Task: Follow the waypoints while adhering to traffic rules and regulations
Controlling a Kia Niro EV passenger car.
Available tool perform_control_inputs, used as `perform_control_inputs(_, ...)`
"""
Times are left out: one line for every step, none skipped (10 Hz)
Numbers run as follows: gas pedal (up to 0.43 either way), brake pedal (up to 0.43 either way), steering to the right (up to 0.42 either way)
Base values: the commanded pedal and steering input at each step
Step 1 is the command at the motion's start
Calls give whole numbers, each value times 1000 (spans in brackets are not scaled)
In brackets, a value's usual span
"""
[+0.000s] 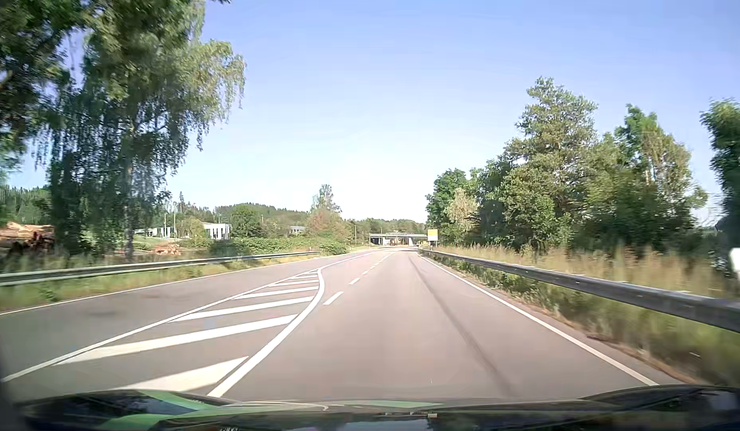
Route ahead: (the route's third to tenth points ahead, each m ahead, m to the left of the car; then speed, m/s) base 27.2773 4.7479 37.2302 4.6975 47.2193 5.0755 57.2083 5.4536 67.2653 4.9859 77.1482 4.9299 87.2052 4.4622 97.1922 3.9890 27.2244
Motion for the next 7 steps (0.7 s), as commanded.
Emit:
perform_control_inputs(260, 0, 2)
perform_control_inputs(248, 0, 1)
perform_control_inputs(248, 0, 0)
perform_control_inputs(248, 0, 0)
perform_control_inputs(248, 0, 0)
perform_control_inputs(248, 0, 0)
perform_control_inputs(248, 0, -1)
